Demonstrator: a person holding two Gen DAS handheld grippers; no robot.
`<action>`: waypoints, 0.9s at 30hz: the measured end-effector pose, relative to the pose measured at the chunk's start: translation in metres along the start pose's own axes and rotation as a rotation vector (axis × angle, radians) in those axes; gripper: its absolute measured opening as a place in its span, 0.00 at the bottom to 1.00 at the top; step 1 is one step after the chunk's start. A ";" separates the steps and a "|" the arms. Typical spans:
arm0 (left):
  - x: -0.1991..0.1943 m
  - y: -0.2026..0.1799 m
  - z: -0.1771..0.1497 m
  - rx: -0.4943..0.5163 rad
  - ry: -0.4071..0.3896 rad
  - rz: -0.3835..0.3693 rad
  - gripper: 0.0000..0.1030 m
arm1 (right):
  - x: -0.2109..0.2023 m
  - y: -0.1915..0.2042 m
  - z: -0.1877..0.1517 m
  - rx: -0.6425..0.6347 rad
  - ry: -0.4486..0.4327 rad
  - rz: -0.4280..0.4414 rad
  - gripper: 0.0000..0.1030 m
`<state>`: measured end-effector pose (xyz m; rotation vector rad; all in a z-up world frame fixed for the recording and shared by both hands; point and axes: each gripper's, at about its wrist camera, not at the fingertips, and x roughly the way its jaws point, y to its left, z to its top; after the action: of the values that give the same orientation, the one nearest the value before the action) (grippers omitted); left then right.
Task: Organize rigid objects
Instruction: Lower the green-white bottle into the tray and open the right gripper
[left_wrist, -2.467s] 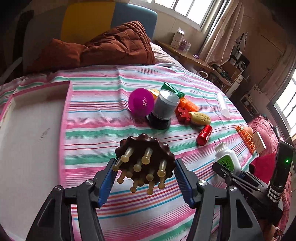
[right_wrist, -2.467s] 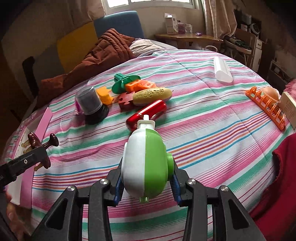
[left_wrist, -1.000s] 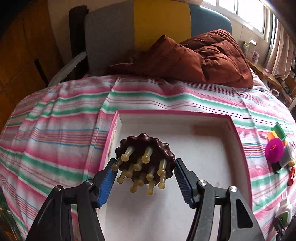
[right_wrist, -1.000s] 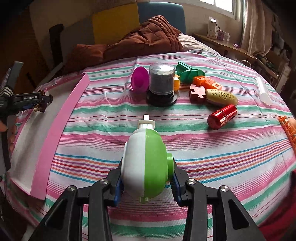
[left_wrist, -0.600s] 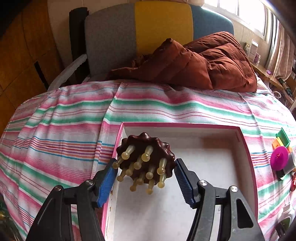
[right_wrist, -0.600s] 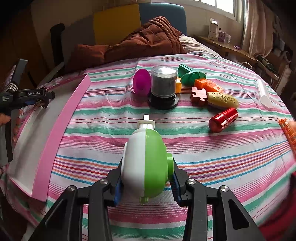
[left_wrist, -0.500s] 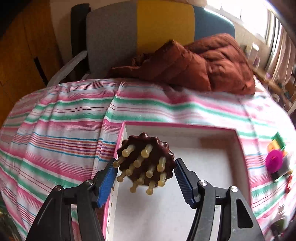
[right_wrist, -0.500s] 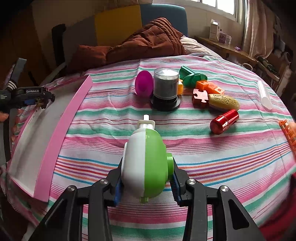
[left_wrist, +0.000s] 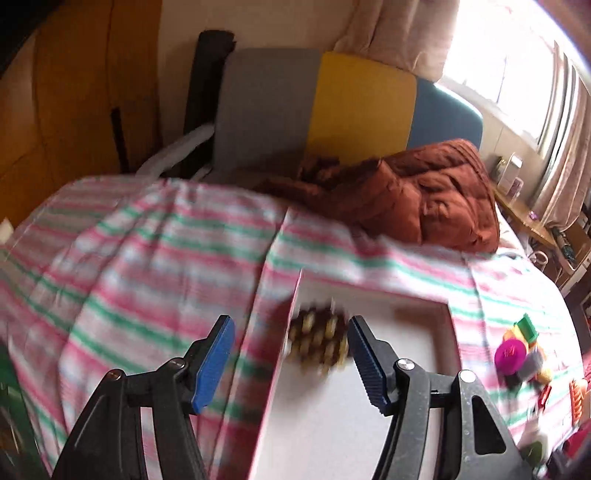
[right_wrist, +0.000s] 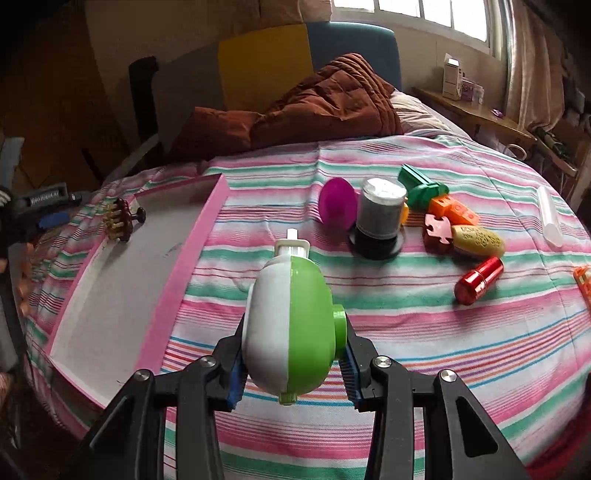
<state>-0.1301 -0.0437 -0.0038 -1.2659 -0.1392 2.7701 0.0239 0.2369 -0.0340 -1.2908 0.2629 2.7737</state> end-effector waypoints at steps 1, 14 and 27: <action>0.000 0.000 -0.009 0.001 0.024 -0.002 0.62 | 0.000 0.005 0.004 -0.010 -0.004 0.015 0.41; -0.030 0.000 -0.077 0.035 0.049 -0.031 0.62 | 0.036 0.095 0.054 -0.148 0.038 0.206 0.41; -0.036 0.011 -0.097 0.019 0.075 -0.040 0.62 | 0.109 0.146 0.096 -0.225 0.137 0.179 0.42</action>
<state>-0.0344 -0.0546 -0.0414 -1.3443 -0.1313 2.6799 -0.1380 0.1105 -0.0383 -1.5866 0.0776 2.9363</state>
